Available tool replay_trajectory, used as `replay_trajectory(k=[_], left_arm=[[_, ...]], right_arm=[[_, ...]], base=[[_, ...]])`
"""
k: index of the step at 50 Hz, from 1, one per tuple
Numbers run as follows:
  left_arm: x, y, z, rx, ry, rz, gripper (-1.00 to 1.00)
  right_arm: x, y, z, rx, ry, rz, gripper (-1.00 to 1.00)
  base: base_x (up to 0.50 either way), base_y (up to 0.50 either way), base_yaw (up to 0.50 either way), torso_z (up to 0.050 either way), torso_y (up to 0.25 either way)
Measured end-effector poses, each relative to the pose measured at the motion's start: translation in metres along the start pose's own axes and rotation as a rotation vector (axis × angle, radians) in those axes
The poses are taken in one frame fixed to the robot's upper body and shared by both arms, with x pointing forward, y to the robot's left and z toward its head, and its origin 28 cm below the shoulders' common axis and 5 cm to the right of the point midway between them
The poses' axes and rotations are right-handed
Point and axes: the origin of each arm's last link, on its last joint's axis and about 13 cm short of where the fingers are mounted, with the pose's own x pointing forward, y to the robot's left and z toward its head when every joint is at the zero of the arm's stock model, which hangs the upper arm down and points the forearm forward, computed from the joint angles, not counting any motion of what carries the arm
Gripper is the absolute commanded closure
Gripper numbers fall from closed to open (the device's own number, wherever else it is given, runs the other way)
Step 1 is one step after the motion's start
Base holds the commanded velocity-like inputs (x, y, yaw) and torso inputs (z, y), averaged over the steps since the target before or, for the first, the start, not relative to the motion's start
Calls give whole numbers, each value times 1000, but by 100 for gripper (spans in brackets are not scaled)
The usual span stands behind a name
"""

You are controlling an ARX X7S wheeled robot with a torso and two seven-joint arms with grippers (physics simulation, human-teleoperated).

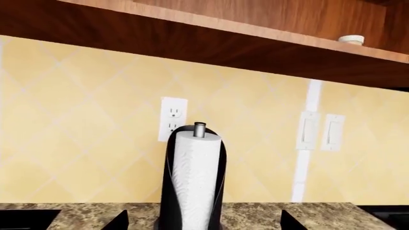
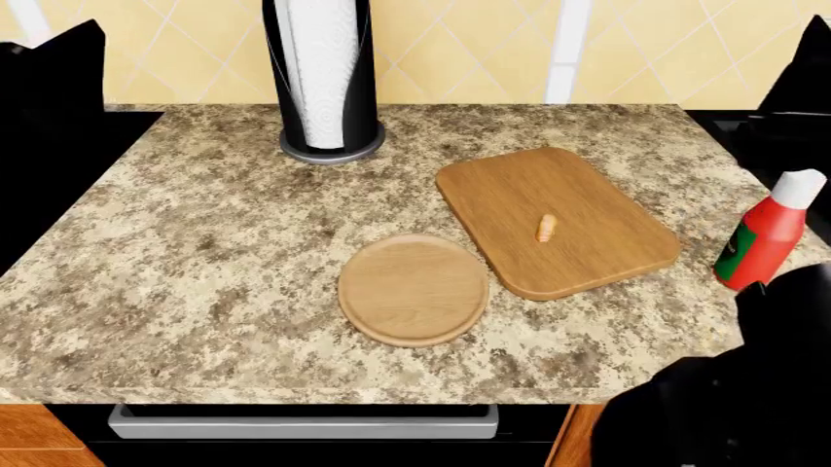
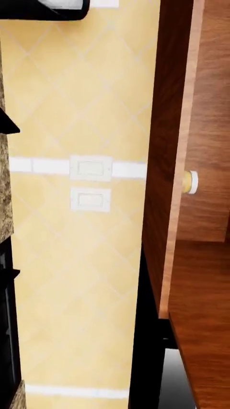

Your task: Pick the sushi from the plate and place it on the cutting board. Then pick the condiment bottle from the cabinet and place it next to the cutting board.

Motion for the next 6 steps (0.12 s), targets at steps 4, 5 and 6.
replay_trajectory(k=[4, 5, 6], left_arm=[[-3, -3, 3, 9, 1, 3, -100], [-4, -3, 4, 11, 1, 3, -100], [-4, -4, 5, 14, 2, 2, -100]], right_arm=[[0, 1, 1, 18, 5, 14, -100], [0, 1, 1, 22, 7, 18, -100], [1, 2, 1, 27, 10, 22, -100]], base=[[0, 0, 0, 0, 0], [0, 0, 0, 0, 0], [0, 0, 0, 0, 0]])
